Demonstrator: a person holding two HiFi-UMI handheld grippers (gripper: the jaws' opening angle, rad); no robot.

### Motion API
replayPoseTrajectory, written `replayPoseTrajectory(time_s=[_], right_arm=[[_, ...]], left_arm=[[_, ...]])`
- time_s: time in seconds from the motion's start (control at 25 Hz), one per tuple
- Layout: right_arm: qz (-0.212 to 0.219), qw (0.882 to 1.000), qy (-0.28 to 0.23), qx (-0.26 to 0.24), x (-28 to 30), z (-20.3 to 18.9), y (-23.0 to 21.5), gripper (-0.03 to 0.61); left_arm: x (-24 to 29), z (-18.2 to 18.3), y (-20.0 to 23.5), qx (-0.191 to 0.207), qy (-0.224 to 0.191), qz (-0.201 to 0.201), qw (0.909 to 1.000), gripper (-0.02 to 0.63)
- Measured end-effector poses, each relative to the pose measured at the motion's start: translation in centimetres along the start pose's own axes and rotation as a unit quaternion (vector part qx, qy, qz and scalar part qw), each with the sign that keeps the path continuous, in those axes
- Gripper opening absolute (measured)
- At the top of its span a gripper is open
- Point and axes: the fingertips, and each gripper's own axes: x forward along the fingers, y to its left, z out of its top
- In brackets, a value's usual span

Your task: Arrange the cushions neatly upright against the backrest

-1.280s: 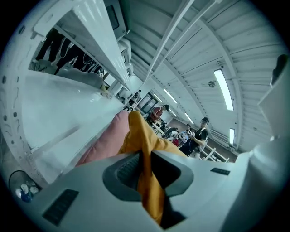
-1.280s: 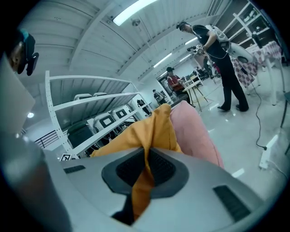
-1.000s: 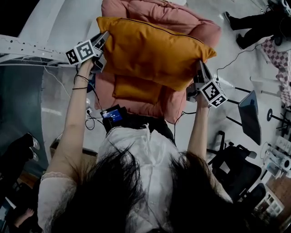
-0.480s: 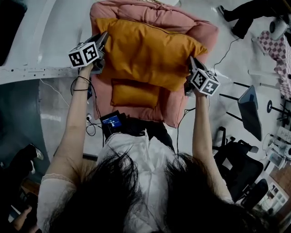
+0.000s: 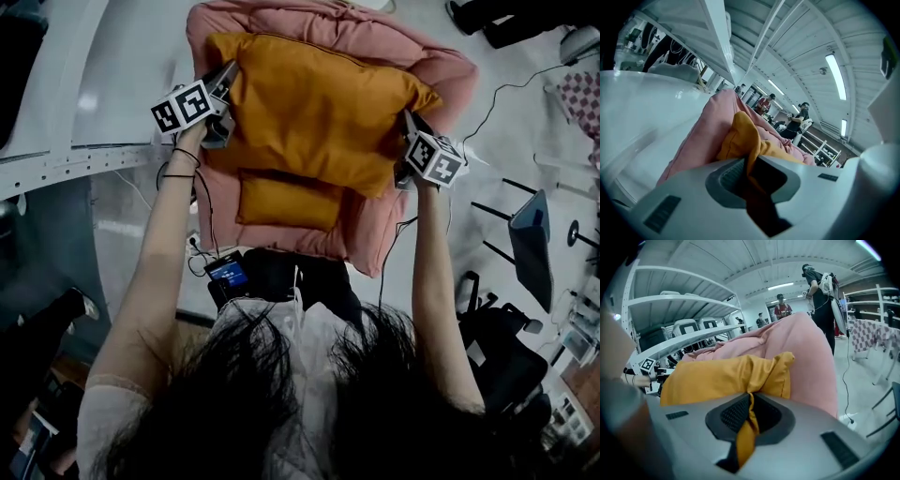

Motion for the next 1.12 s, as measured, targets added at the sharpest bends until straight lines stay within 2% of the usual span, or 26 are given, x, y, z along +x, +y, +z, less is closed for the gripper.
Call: replayPoseTrajectory(time_s=[0.12,0.32,0.52,0.6,0.72,0.8,0.88,0.96,1.12], right_arm=[[0.002,1.000,-0.013,-0.005,0.6,-0.1,0.1,0.041],[0.003,0.999,-0.034,-0.005,0.8,-0.2,0.9,0.041],[0.002,0.999,-0.052,0.003,-1.8,0.2,0.9,0.043],[0.003,0.998,-0.063,0.018,-2.7,1.2,1.0,0.044],[-0.003,0.997,-0.068,0.029,-4.4,1.5,1.0,0.046],[-0.002,0.998,-0.062,0.026,-5.6,0.0,1.1,0.046],[0.004,0.999,-0.046,0.019,-6.7,-2.5,1.6,0.046],[0.014,1.000,-0.021,0.012,-7.3,-5.0,2.3,0.046],[0.023,0.999,0.020,0.013,-9.2,-10.0,2.7,0.046]], left_arm=[[0.0,0.0,0.4,-0.014,-0.001,-0.012,0.9998,0.077],[-0.6,0.5,1.3,-0.015,-0.016,-0.010,0.9997,0.084],[-3.8,2.0,0.8,-0.037,-0.081,-0.026,0.9957,0.138],[-5.5,3.2,0.8,-0.014,-0.089,-0.014,0.9958,0.153],[-9.0,4.2,0.6,0.050,-0.093,0.012,0.9943,0.153],[-11.4,2.8,1.2,0.082,-0.076,0.024,0.9934,0.153],[-13.0,-0.2,2.3,0.124,-0.027,0.041,0.9911,0.153],[-13.5,-3.5,3.5,0.167,0.039,0.060,0.9833,0.153],[-13.8,-9.3,3.7,0.208,0.133,0.077,0.9658,0.156]])
